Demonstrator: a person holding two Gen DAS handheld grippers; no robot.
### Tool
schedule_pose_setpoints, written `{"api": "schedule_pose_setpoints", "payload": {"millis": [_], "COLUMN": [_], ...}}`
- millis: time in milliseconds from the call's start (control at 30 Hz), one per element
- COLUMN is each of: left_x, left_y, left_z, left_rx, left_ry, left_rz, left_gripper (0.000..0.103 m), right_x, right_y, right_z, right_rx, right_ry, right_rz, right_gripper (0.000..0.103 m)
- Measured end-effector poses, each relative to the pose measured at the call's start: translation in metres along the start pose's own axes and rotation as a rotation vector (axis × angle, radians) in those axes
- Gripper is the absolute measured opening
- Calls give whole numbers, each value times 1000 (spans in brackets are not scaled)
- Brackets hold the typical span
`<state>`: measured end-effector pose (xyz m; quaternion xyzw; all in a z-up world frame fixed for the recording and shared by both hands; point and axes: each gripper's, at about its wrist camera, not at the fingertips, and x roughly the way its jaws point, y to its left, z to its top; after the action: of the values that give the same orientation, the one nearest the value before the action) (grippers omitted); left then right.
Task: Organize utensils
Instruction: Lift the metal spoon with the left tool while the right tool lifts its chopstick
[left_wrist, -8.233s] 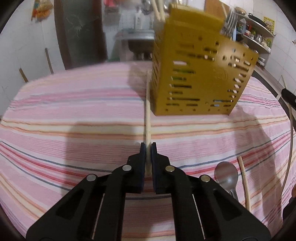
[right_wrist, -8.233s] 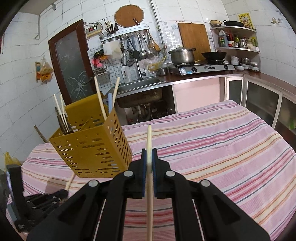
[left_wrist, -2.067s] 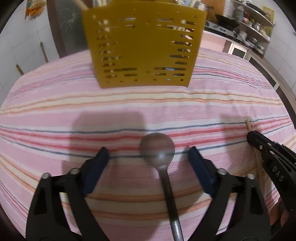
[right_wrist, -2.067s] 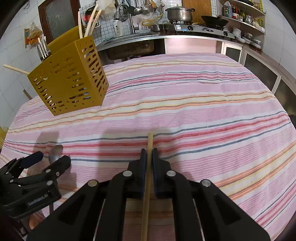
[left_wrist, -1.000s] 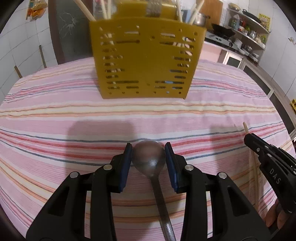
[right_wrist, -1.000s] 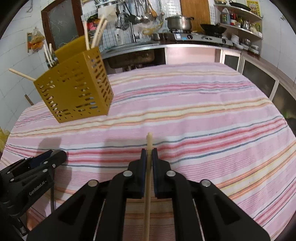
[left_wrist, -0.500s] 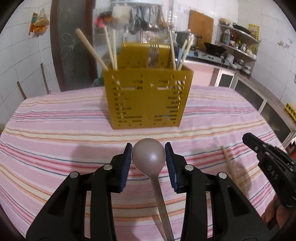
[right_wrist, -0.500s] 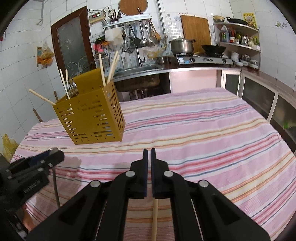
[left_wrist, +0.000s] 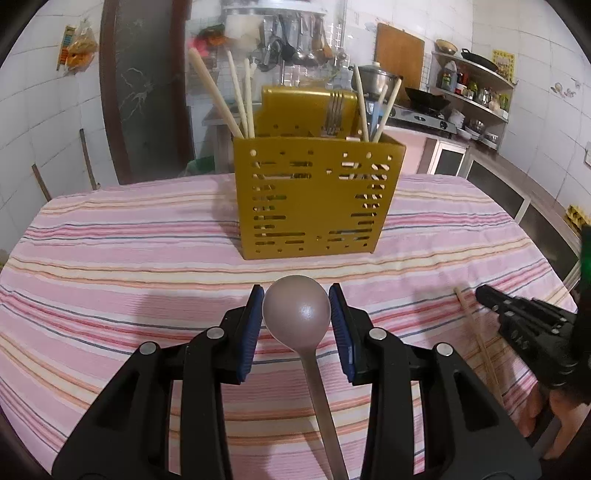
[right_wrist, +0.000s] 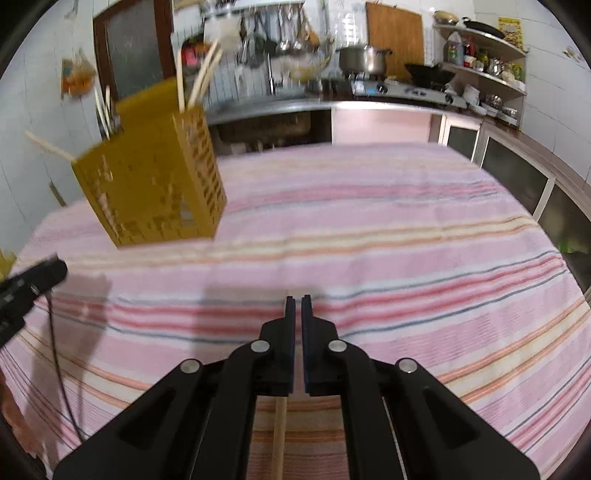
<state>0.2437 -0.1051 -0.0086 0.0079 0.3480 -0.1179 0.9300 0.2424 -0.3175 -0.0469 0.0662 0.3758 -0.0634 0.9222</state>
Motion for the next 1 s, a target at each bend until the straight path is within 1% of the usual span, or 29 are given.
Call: {"api": "schedule_pose_setpoints", "payload": {"millis": [33,100,133,167,233,333,400,433,533,700,733,800,900,933,1000], "left_x": [2,5,6,7,10,14,14,15,14,14,14,15,16,17,17], "left_y": [0,0,0,0,-1,-2,-4,-5,-6,-9,-9,-10,-11,-11,-12], "left_z": [0,-1,-2,-3,-5,-7,-8,-8,-8,-10,-10,-10,-11,-11,-12], "left_rx": [-4,-9,-8,-6,-4,-2,1,4,3,12,13,18,20,20,22], "left_ry": [11,22,25,29,35,45,50,50,48,50,51,53,59,60,63], "left_rz": [-8,-17,-18,-17,-17,-13,-13,-12,-10,-10,-10,-10,-9,-8,-8], "left_gripper": [35,35,35,35,35,35,35,35,35,35,35,35,35,35,35], "right_x": [1,1,-1,-4,-7,-3,1,3,11,12,12,12,11,10,9], "right_y": [1,2,2,2,2,6,7,7,7,12,13,14,14,14,12], "right_z": [0,-1,-1,-2,-2,-3,-4,-3,-2,-2,-3,-4,-6,-6,-6], "right_rx": [-6,-12,-11,-11,-20,-34,-41,-40,-35,-59,-66,-71,-62,-56,-48], "right_ry": [7,5,-1,-14,-25,-2,14,23,61,70,74,76,77,76,72], "right_rz": [-7,-17,-21,-25,-27,-26,-36,-34,-31,-47,-53,-60,-52,-47,-40], "right_gripper": [6,27,48,51,51,49,43,37,28,25,23,16,11,7,7]}}
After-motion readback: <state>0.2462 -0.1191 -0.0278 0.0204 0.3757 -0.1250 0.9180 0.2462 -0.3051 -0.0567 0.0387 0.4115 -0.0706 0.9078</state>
